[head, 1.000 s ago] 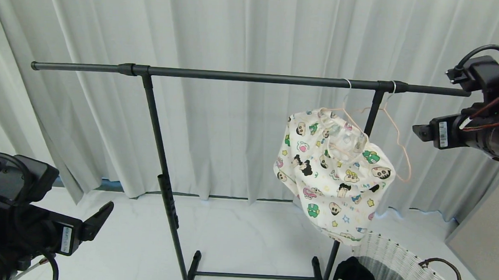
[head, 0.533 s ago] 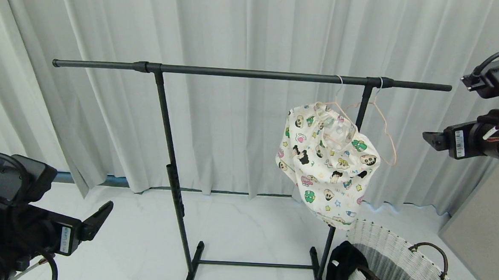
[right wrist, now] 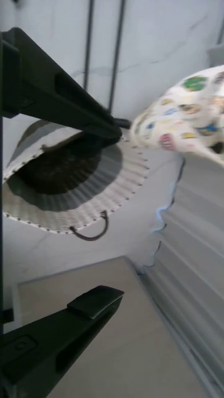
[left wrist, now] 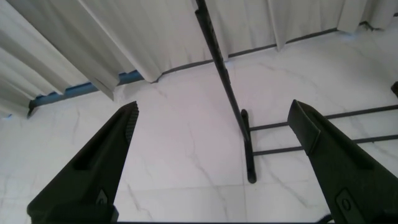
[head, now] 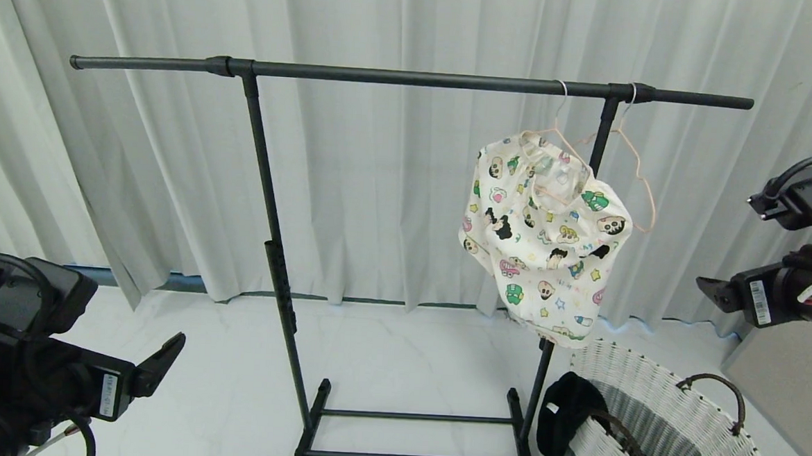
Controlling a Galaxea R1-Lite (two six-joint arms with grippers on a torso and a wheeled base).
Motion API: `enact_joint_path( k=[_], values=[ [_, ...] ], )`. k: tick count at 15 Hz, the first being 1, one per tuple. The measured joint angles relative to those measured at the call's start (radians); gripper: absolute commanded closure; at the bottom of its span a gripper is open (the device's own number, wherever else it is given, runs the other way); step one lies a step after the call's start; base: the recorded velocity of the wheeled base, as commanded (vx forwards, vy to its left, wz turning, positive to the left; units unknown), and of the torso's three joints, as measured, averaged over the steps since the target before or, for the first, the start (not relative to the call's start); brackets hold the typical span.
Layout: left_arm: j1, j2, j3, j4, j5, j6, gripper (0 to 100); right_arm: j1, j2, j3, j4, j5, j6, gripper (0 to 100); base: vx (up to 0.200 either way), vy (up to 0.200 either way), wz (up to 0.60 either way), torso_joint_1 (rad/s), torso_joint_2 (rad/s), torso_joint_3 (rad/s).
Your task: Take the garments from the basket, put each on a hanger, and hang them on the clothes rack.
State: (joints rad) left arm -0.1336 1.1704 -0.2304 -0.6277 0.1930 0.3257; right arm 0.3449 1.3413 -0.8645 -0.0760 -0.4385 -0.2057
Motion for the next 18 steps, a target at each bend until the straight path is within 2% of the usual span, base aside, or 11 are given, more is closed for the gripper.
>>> enact_joint_path(
  k=[8,14,18],
  values=[
    [0.0,-0.001,0.002,-0.001,0.0,-0.004,0,-0.008,-0.067,0.132,0.0,-0.001,-0.008,0,0.0,0.0,0.0,-0.178,0.47,0.286],
    [-0.009,0.0,0.007,-0.001,0.0,0.002,0,-0.013,-0.071,0.173,0.001,-0.006,-0.019,0,0.0,0.0,0.0,-0.114,0.39,0.274],
    [-0.067,0.001,0.01,-0.001,0.0,0.003,0,-0.056,-0.072,0.227,-0.002,-0.001,-0.106,0,0.2,0.0,0.0,-0.018,0.05,0.041]
  ],
)
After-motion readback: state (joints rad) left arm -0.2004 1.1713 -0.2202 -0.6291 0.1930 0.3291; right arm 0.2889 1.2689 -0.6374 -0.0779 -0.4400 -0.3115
